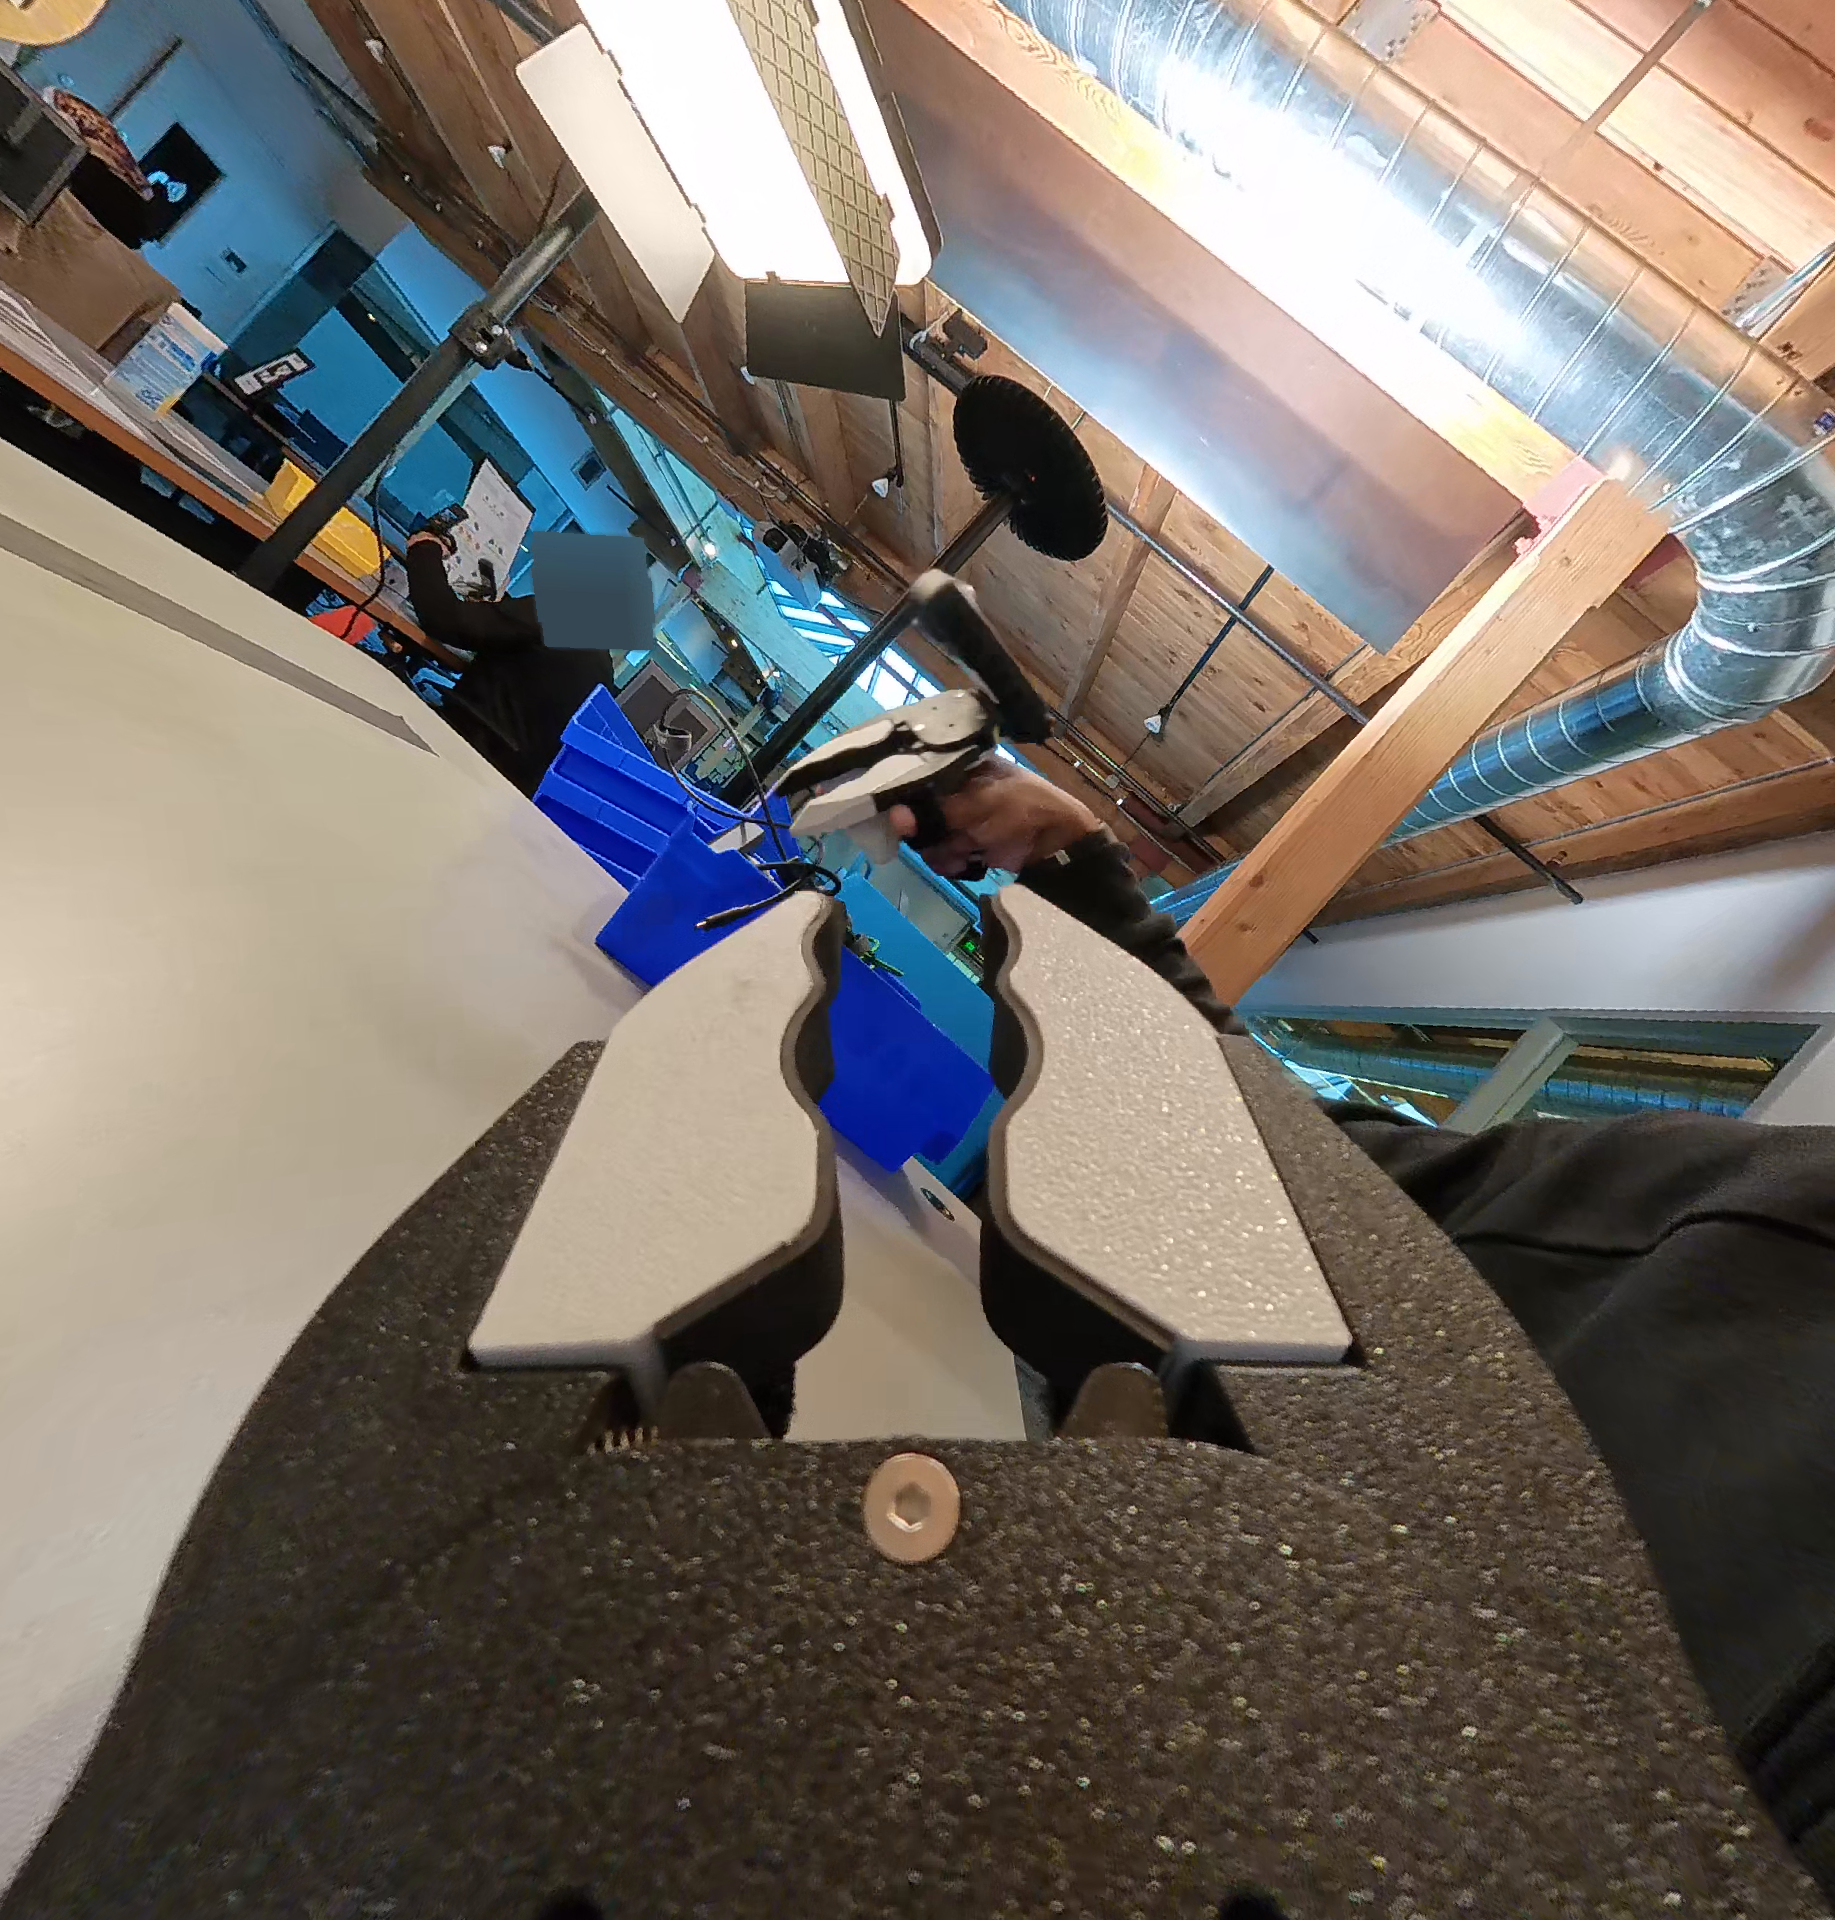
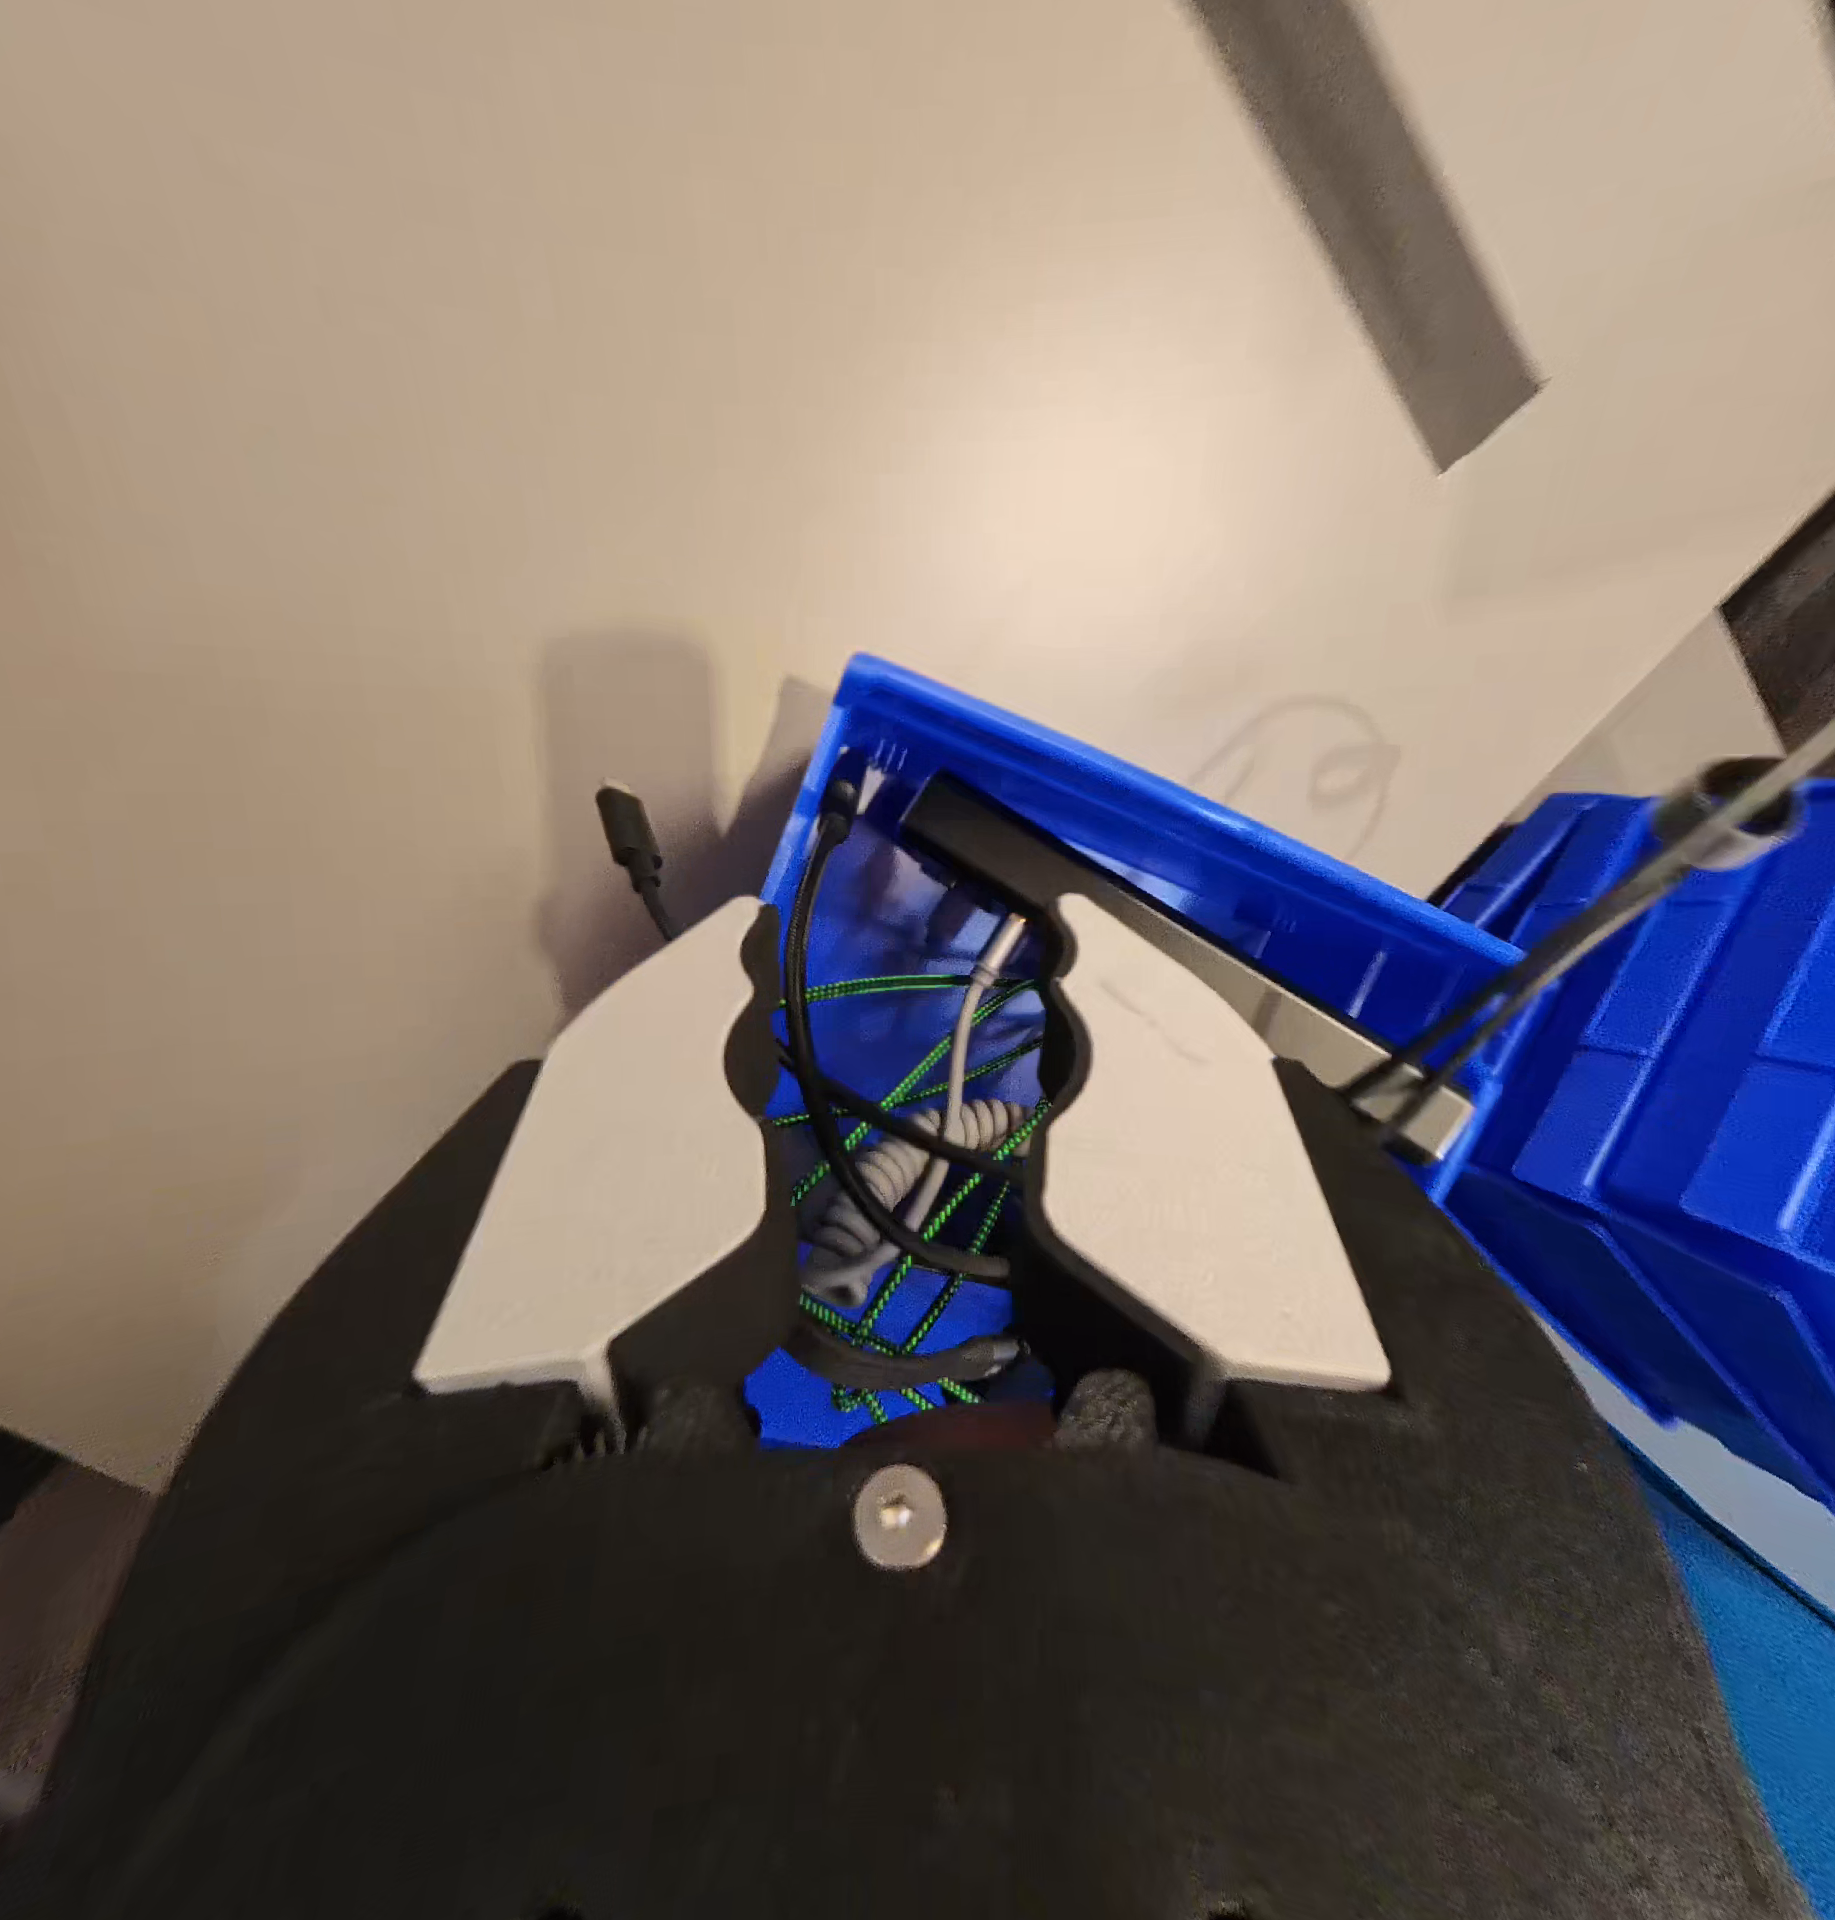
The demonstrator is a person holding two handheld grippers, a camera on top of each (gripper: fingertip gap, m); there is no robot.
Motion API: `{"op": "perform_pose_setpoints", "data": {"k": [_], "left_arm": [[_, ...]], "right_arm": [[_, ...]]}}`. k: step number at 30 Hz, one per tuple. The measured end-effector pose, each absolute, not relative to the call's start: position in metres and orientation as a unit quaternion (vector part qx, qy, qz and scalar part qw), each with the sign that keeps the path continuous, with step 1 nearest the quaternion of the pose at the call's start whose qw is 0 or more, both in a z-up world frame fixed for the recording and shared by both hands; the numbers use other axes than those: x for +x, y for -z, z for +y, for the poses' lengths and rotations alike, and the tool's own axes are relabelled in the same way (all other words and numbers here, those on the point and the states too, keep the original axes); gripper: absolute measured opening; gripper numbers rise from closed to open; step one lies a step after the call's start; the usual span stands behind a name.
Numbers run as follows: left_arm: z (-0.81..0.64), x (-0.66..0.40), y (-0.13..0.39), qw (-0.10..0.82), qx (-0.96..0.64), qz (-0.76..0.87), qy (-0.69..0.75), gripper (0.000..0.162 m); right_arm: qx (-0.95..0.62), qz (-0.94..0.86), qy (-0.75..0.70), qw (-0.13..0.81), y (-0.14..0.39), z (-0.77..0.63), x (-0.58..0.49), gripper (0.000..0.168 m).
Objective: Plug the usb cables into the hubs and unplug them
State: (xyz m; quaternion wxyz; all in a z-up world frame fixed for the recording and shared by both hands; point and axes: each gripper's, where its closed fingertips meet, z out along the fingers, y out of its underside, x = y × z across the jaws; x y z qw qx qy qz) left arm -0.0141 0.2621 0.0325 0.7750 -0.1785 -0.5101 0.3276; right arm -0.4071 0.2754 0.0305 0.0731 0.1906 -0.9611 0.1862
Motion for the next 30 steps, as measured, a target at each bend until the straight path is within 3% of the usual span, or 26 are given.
{"op": "perform_pose_setpoints", "data": {"k": [4,8,17,24,27,30], "left_arm": [[0.267,-0.015,-0.034,0.773,-0.197,-0.507,-0.328,0.025],[0.266,-0.009,-0.036,0.728,-0.243,-0.517,-0.380,0.027],[0.198,0.119,-0.050,0.442,-0.289,-0.607,-0.594,0.076],[0.146,0.293,-0.029,0.090,-0.226,-0.752,-0.613,0.083],[0.141,0.330,0.002,0.042,-0.204,-0.797,-0.567,0.081],[0.131,0.343,0.034,0.045,-0.207,-0.830,-0.515,0.065]], "right_arm": [[0.145,-0.945,-0.283,0.068,-0.066,0.304,-0.408,0.053],[0.130,-0.950,-0.277,0.055,-0.051,0.372,-0.393,0.053],[0.055,-0.949,-0.311,0.024,0.007,0.462,-0.371,0.059],[0.001,-0.938,-0.344,0.036,0.030,0.481,-0.378,0.057],[0.005,-0.941,-0.335,0.046,0.040,0.483,-0.376,0.050],[0.012,-0.941,-0.332,0.070,0.042,0.479,-0.382,0.034]]}}
